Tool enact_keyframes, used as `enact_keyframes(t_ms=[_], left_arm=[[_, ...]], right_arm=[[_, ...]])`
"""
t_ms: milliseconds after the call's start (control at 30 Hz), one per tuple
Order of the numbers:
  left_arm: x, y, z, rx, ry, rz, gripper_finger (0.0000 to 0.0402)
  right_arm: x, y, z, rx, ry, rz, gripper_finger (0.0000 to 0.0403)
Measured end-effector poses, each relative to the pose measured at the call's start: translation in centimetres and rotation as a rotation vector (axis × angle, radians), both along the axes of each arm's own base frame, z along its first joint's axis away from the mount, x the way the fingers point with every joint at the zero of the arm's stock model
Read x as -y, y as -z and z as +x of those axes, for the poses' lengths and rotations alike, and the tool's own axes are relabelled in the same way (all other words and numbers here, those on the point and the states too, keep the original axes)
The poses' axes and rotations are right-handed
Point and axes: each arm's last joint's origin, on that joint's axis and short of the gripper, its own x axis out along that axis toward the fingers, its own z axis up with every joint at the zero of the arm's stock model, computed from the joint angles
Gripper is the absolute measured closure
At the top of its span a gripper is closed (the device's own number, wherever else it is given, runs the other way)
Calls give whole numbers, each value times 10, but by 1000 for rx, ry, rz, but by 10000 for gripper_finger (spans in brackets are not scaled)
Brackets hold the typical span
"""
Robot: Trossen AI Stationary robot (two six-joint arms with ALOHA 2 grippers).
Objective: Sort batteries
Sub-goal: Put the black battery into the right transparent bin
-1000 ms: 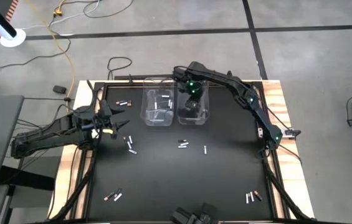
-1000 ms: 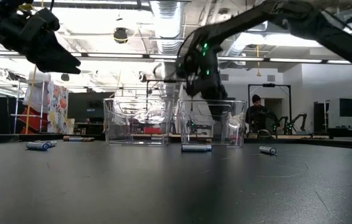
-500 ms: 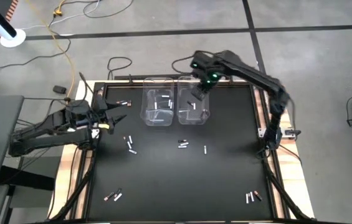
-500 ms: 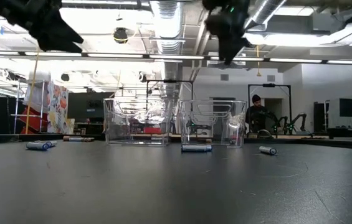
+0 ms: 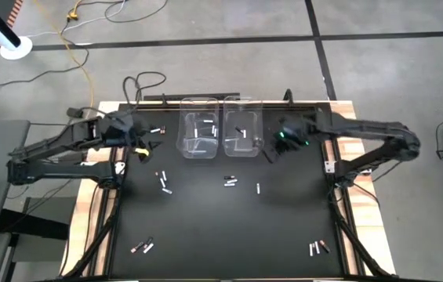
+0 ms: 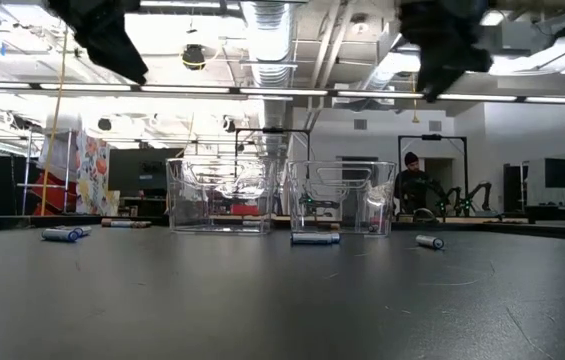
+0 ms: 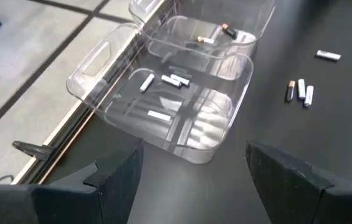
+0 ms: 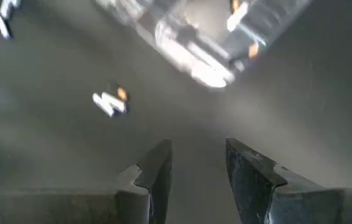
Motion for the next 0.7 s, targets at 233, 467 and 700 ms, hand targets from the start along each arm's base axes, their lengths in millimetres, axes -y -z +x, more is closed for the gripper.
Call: enact_keyframes(t_ms=[233, 467, 700], left_arm=[[-10, 9, 28, -86, -85, -83, 123], [-26, 20, 59, -246, -120, -135, 123], [-45, 37, 75, -436, -134, -165, 123]], right_arm=[[-31, 44, -39, 42, -23, 39, 240], [-39, 83, -59, 145, -116, 22, 240], [-37, 129, -74, 97, -124, 13, 240]])
